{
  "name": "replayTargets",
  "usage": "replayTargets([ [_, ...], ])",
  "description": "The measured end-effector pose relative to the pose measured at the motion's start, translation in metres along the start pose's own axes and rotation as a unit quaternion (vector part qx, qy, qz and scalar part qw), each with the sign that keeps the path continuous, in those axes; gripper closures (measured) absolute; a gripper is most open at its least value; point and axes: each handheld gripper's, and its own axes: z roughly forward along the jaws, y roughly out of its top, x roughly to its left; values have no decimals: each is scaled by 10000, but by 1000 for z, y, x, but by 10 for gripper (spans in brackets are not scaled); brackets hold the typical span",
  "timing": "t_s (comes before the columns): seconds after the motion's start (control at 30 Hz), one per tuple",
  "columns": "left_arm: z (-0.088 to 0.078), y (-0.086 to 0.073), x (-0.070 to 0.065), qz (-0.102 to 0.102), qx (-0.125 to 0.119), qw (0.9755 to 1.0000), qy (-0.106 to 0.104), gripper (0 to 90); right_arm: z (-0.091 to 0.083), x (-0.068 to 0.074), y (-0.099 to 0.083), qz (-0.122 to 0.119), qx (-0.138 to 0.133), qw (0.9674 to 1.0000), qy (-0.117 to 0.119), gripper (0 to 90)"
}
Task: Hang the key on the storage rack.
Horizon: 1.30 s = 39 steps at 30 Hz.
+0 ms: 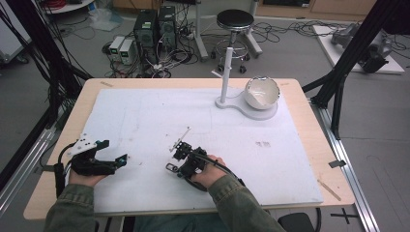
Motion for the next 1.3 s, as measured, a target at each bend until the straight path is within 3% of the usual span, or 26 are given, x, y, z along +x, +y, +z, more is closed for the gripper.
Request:
replayTargets([
  [0.43, -1, 0, 0, 2, -22, 10000, 16, 62, -35, -24, -7, 313, -456, 9977, 383, 831],
  [0.7, -1, 0, 0, -10, -50, 10000, 21, 62, -50, -34, -6, 434, -638, 9963, 378, 831],
  [1.3, -1, 0, 0, -7, -52, 10000, 21, 62, -92, -54, 8, 390, -929, 9945, 271, 830],
])
